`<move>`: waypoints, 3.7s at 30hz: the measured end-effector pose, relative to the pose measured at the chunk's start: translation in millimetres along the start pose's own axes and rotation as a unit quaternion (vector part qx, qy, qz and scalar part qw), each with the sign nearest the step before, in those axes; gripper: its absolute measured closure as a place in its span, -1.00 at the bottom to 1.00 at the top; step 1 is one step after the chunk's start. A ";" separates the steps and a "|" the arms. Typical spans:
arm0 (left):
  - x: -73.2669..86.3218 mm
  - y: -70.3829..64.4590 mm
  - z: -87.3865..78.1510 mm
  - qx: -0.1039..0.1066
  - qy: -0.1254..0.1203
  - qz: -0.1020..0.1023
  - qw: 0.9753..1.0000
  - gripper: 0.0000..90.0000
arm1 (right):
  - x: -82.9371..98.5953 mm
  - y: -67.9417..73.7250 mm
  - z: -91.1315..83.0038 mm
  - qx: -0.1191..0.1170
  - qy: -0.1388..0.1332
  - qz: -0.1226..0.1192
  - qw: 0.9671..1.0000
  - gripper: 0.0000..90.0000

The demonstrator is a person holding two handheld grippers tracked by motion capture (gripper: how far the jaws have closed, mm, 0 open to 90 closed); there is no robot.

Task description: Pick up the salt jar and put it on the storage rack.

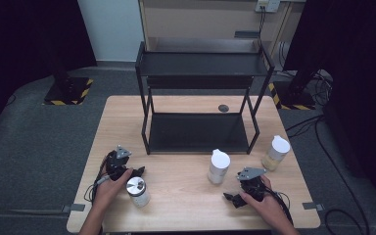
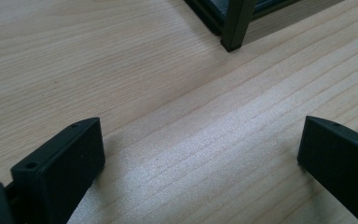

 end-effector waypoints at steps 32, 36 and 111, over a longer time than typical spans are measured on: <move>0.9 1.9 -1.3 0.003 0.000 0.002 1.000 -1.00 | 0.2 0.8 -0.2 0.002 0.000 0.002 1.000 -0.98; 1.3 2.5 -1.7 0.004 0.000 0.003 1.000 -1.00 | 0.3 1.2 -0.3 0.002 0.000 0.003 1.000 -0.98; -9.5 -36.1 -112.5 0.062 -0.153 0.040 0.985 -0.98 | 0.5 2.0 -0.8 0.004 0.000 0.004 1.000 -0.98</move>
Point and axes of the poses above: each handheld gripper's, and its own axes: z roughly forward along the jaws, x roughly out of its underside, y roughly to its left, the point moved 3 cm from there along z, roughly forward along the jaws, and after that the axes turned 7 degrees about -z, right-handed, at the moved point
